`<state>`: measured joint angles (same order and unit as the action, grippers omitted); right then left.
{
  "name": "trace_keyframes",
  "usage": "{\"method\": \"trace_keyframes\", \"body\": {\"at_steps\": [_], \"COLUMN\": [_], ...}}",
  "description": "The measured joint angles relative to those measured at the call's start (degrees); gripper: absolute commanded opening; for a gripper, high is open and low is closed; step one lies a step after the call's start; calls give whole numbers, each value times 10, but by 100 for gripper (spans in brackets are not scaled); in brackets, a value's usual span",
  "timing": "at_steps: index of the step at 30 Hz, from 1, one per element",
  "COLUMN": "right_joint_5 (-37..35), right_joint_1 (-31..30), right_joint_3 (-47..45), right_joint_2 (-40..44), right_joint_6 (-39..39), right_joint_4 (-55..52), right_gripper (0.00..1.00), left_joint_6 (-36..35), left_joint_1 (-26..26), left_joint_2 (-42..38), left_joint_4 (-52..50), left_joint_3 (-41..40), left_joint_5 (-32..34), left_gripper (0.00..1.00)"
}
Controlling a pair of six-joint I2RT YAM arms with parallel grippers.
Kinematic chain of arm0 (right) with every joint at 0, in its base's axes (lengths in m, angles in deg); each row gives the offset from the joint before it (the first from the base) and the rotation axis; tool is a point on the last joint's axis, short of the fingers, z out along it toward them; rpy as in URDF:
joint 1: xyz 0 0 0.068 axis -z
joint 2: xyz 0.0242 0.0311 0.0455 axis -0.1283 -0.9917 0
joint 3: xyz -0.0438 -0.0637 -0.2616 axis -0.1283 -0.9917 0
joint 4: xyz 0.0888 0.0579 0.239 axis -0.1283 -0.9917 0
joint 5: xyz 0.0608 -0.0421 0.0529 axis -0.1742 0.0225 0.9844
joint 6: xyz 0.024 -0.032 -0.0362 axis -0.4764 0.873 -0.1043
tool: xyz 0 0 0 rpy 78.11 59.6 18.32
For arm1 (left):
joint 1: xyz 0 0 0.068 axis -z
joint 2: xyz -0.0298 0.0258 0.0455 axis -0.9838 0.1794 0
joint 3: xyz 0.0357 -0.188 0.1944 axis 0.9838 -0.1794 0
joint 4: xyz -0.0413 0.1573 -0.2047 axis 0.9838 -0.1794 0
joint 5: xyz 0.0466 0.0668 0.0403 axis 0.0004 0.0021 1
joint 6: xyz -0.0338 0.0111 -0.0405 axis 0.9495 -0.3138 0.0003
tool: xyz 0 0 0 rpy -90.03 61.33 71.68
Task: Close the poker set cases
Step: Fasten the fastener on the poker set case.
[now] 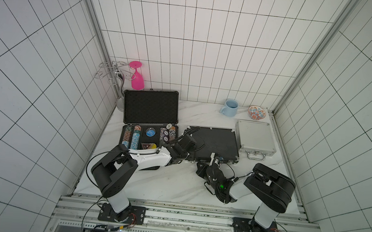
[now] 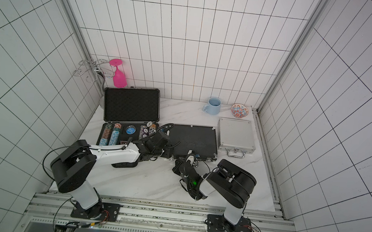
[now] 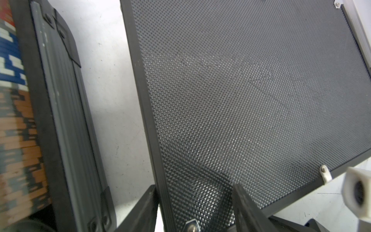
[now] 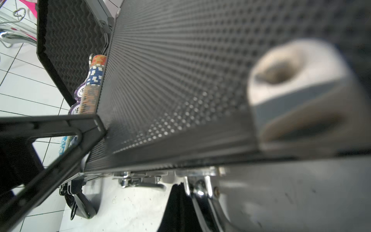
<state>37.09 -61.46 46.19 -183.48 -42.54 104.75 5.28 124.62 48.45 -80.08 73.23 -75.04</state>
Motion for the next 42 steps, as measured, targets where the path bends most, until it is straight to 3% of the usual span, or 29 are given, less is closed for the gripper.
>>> {"method": "trace_keyframes", "body": {"at_steps": [11,20,42], "right_joint_5": [1,9,22], "right_joint_1": [-33,-13,-12], "right_joint_3": [-3,21,28], "right_joint_2": [9,-30,-34], "right_joint_6": [37,45,49], "right_joint_4": [12,4,0], "right_gripper": [4,4,4], "left_joint_6": [0,0,0], "left_joint_1": [-4,-4,-5], "left_joint_2": [0,-1,-1], "left_joint_4": [0,-1,0], "left_joint_3": [0,0,-1], "left_joint_5": [-7,-9,-11], "left_gripper": [58,58,58]}}
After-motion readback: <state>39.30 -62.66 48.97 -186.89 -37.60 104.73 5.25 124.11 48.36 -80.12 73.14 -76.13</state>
